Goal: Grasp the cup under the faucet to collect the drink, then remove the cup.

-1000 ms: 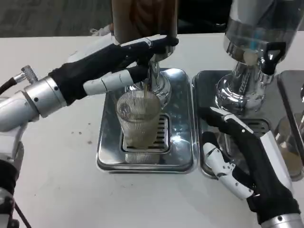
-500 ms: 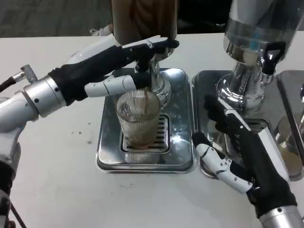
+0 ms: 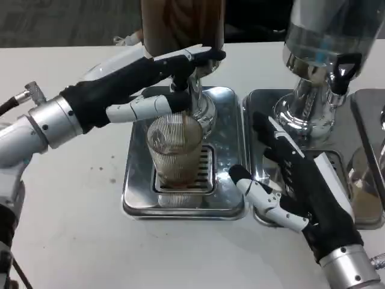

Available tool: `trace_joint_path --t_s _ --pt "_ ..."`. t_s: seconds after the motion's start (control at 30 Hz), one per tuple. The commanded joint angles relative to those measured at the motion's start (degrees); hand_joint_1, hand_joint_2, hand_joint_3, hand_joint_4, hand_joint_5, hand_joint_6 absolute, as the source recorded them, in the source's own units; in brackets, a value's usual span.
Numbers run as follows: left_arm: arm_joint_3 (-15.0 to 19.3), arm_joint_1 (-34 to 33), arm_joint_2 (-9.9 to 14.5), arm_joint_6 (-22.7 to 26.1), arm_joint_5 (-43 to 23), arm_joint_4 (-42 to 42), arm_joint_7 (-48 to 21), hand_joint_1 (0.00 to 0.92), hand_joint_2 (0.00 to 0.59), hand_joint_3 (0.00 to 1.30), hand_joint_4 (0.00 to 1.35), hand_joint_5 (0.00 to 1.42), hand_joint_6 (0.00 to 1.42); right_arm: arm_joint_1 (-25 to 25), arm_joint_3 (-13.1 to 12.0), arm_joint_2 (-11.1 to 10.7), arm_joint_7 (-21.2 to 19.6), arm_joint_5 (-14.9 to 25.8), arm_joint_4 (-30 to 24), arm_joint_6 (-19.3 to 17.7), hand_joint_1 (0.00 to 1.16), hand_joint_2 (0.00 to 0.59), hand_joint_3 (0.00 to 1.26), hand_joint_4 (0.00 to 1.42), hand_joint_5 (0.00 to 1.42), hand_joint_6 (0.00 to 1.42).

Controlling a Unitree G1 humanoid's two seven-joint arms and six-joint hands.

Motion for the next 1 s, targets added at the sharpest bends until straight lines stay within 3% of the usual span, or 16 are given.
trace_joint_path --t_s 0.03,1.0 --pt "-0.9 2.3 0.7 0.7 1.8 0.4 -0.9 0.0 0.051 0.14 0.03 0.07 0.02 -1.5 0.2 0.6 0.4 0.8 2.0 0.0 0.6 0.27 0.09 0.08 0.06 0.08" --pt "-0.5 3.6 1.4 1.4 1.3 -1.6 -0.6 0.0 0.05 0.14 0.03 0.07 0.04 -12.0 0.5 2.5 2.0 2.4 13.9 -1.1 0.6 0.292 0.1 0.07 0.06 0.06"
